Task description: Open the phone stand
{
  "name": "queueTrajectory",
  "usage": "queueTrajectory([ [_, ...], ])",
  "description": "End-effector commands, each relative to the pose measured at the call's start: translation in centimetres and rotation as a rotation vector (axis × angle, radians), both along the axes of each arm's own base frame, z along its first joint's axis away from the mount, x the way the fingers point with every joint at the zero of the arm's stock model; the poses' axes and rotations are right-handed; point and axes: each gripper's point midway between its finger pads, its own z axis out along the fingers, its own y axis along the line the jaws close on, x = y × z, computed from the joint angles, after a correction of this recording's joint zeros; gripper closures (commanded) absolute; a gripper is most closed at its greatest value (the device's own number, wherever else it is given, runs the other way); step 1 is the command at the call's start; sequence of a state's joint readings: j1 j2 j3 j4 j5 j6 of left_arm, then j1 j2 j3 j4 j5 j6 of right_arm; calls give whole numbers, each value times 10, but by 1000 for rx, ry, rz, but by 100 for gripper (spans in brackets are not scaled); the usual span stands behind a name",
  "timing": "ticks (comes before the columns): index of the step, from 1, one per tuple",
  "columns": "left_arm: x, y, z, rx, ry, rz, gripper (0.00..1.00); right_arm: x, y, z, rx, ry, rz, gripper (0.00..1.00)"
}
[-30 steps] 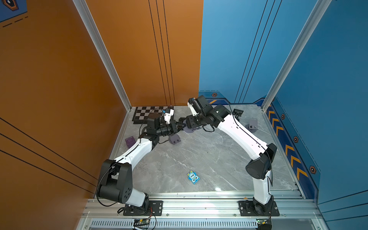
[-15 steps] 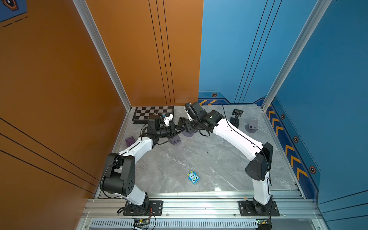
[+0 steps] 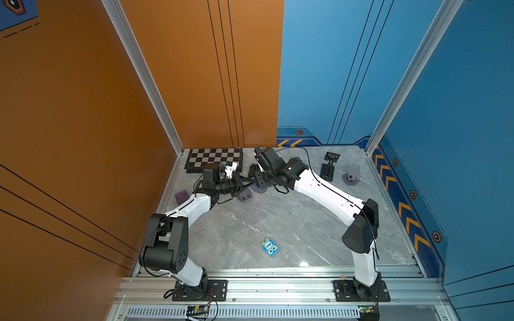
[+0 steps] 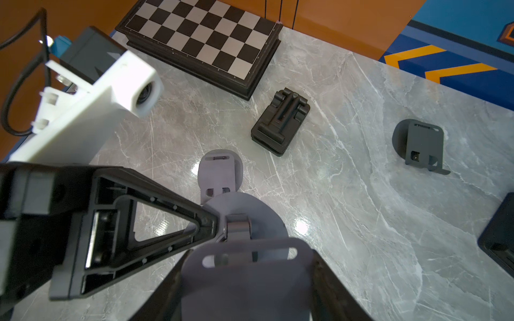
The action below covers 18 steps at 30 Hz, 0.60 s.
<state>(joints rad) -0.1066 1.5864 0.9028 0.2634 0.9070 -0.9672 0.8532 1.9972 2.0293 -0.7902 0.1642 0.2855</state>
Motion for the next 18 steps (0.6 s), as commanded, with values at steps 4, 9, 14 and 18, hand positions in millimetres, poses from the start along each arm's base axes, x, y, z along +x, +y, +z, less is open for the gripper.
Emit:
queueTrajectory([
  [4,40,137,-112,270,288,645,100,-106,-63,171,232,-162,104,72],
  [9,40,143,-113,266,290,671,100,-110,-63,174,237,-176,103,73],
  [14,41,149,-117,251,297,699,100,-114,-64,176,242,-183,103,74],
  [18,42,150,-118,251,301,701,100,-115,-66,178,243,-193,96,74],
])
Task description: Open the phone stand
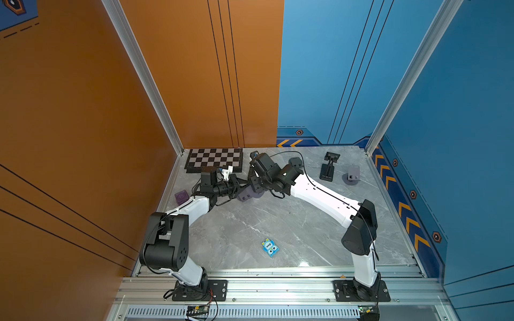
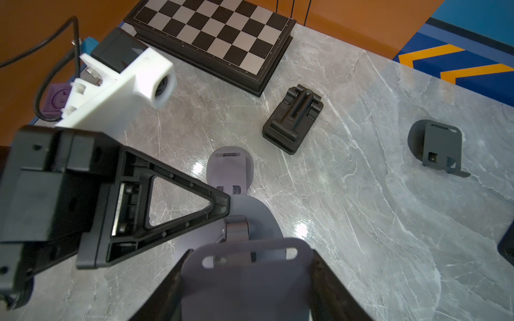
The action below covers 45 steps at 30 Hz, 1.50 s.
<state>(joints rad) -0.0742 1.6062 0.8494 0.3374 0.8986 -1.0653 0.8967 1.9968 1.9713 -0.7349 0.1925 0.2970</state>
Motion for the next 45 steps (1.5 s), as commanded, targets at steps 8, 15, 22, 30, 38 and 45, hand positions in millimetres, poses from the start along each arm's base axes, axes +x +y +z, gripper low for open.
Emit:
queueTrajectory([
  [8,38,133,-101,302,241,601,100,-98,-82,187,240,-184,71,74],
  [15,39,118,-80,293,171,536,100,-77,-79,169,255,-112,41,74],
  [22,38,107,-63,286,116,494,100,-55,-80,158,280,-72,19,75],
  [30,38,97,-49,286,68,460,100,-42,-83,157,306,-55,6,76],
  [38,35,99,-61,290,107,478,100,-47,-93,169,320,-102,-6,79],
  [45,34,106,-84,288,186,515,100,-69,-107,185,319,-184,-22,82],
])
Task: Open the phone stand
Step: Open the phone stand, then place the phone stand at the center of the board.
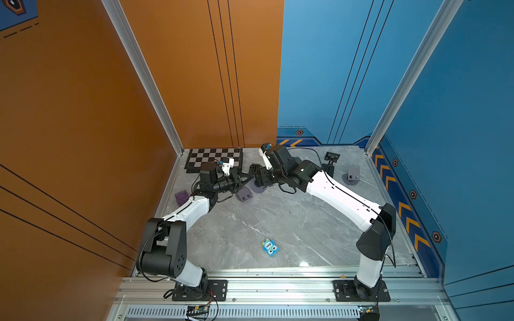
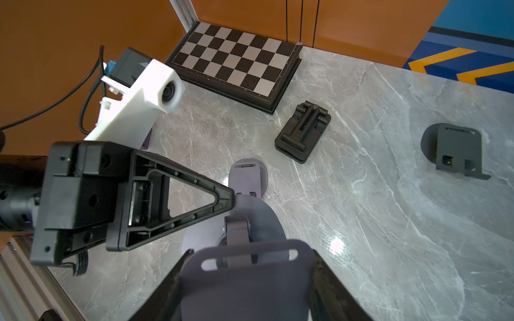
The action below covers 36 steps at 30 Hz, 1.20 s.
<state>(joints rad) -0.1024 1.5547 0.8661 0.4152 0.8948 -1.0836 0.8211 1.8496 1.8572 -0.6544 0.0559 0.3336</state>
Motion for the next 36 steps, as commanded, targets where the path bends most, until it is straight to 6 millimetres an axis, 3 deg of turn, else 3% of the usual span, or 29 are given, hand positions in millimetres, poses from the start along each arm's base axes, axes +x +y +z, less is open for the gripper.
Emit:
queueTrajectory([
  [1,34,118,-123,275,318,557,100,-74,-85,149,147,-209,-39,82],
  [5,39,118,-125,268,328,562,100,-88,-90,156,149,-255,-50,84],
  [6,39,118,-125,268,330,562,100,-91,-90,145,129,-245,-49,84],
  [8,41,118,-126,265,332,564,100,-93,-92,145,126,-259,-55,84],
  [16,40,115,-124,264,329,557,100,-82,-94,141,112,-260,-73,85],
  [20,43,108,-109,262,278,524,100,-70,-90,133,134,-211,-69,84],
  [26,53,88,-71,251,155,433,100,-47,-83,113,155,-117,-51,84],
  [30,56,75,-49,251,77,378,100,-34,-74,110,164,-72,-25,84],
  [33,55,72,-39,256,42,368,100,-22,-74,100,139,-40,-50,84],
  [36,52,69,-31,258,18,362,98,-1,-91,92,120,-18,-115,84],
])
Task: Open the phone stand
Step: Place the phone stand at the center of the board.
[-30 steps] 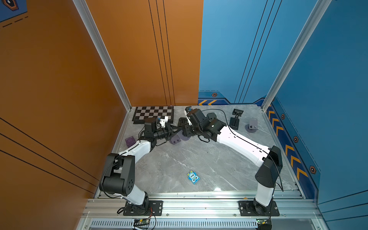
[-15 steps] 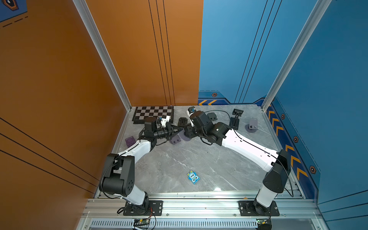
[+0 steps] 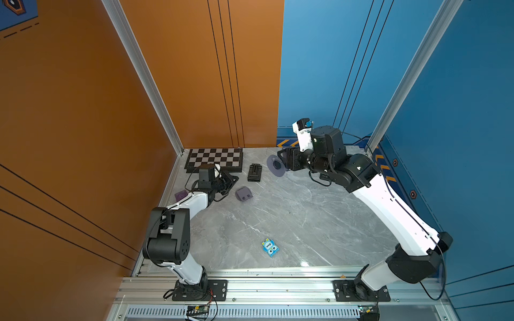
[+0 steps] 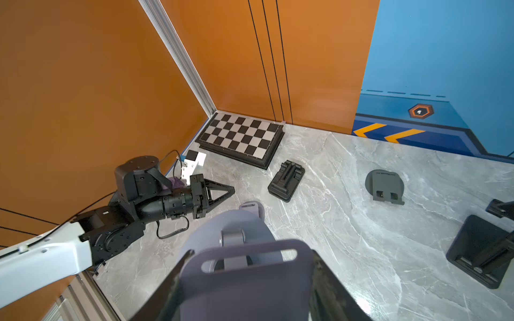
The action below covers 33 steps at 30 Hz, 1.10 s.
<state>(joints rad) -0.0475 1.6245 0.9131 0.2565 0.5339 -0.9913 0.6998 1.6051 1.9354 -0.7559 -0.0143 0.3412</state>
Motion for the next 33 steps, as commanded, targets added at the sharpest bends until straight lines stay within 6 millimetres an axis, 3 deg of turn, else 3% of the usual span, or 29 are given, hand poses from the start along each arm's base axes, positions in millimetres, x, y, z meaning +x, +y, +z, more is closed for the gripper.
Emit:
queueTrajectory([
  [1,3,2,27,44,-82,1,94,19,-16,-39,-60,130,-56,84],
  [5,-5,-1,29,51,-95,-15,78,37,-32,-55,-92,170,-108,85],
  [11,-19,-13,29,83,-102,-61,36,57,-63,-89,-186,233,-194,85],
  [17,-32,-25,25,150,-79,-120,0,67,-99,-123,-263,286,-261,86],
  [33,-55,-71,36,353,-110,-287,2,87,-195,-209,-377,443,-410,87],
])
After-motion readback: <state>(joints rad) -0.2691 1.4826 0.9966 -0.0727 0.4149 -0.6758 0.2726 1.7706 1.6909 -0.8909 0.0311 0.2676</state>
